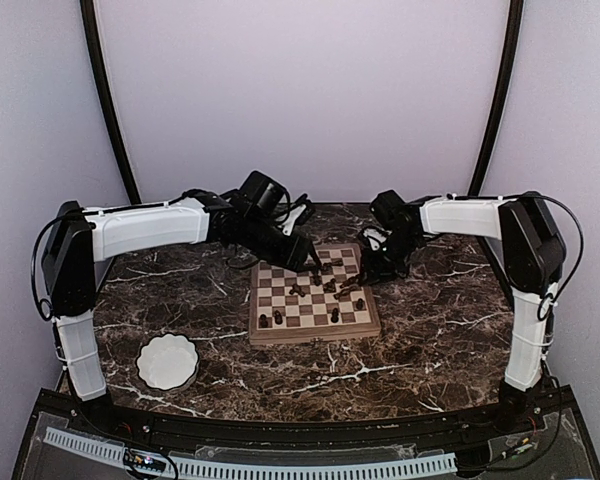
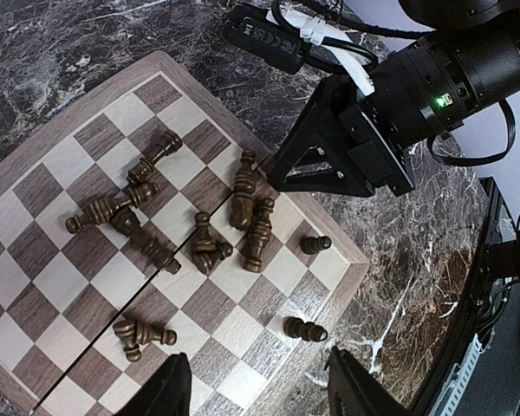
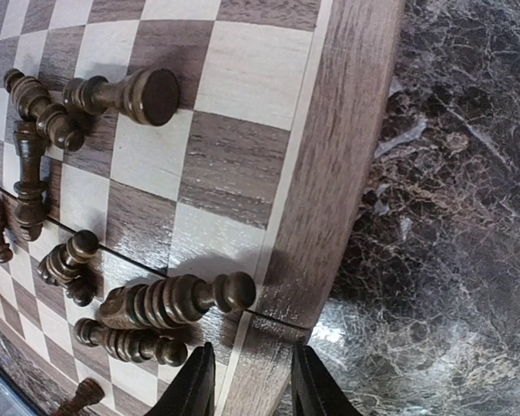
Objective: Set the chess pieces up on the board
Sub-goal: Adjust the chess pile on the chessboard.
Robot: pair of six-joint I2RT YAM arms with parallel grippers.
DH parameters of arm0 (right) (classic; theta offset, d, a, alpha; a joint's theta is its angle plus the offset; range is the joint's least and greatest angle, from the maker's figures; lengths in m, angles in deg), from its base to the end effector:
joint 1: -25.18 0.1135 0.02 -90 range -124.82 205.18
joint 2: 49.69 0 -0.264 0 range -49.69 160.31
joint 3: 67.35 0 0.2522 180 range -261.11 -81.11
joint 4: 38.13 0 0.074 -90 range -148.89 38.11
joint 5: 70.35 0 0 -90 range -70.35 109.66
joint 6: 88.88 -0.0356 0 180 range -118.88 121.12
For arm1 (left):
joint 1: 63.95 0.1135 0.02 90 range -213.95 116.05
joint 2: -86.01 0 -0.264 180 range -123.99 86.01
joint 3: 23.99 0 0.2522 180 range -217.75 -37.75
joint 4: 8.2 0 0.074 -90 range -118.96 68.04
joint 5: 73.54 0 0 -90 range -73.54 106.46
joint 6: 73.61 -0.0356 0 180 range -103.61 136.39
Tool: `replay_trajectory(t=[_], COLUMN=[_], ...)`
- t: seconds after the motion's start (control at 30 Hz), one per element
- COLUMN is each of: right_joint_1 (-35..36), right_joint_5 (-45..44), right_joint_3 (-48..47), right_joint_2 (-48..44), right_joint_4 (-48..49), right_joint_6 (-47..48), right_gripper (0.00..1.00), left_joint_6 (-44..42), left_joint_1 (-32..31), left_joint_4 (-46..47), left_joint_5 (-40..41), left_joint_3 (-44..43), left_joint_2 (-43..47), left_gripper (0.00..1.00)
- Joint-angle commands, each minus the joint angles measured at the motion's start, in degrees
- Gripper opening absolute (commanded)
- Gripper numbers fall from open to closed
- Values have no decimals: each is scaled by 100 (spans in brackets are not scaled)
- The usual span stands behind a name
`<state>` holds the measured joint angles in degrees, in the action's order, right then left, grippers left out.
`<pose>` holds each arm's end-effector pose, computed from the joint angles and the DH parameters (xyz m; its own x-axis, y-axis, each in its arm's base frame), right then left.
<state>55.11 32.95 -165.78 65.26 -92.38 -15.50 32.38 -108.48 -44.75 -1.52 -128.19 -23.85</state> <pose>0.3503 0.2111 0.1786 -0.9418 -0.2210 -0.2535 -0.2941 0.9067 0.3023 0.3064 -0.3168 0.2645 -0.6891 0.3103 -0.6549 0.6660 0.6275 -0.4034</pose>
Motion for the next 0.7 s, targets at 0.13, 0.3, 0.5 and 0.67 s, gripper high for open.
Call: replay_trajectory(t=[0.13,0.3,0.5,0.67], right_joint_1=[13,5,-54,-64], right_joint_5=[743,708,487,279], right_joint_3=[-329,-453,-276,22], right_joint_2=[312,260,-287,-740], right_joint_4=[365,234,72,-52], right_joint_6=[-314,-310,-402,-488], right_gripper=[28,28,29,30], left_joint_6=[-760,-927,-1017,-1185], left_joint_1=[-125,-186,-280,-398], left_joint_4=[396,473,863,1223], left_joint_5=[136,372,499,711], left_joint_3=[-101,-306,-453,-502], left_joint_2=[-327,-723,-1067,-1268], left_gripper=[56,52,46,42])
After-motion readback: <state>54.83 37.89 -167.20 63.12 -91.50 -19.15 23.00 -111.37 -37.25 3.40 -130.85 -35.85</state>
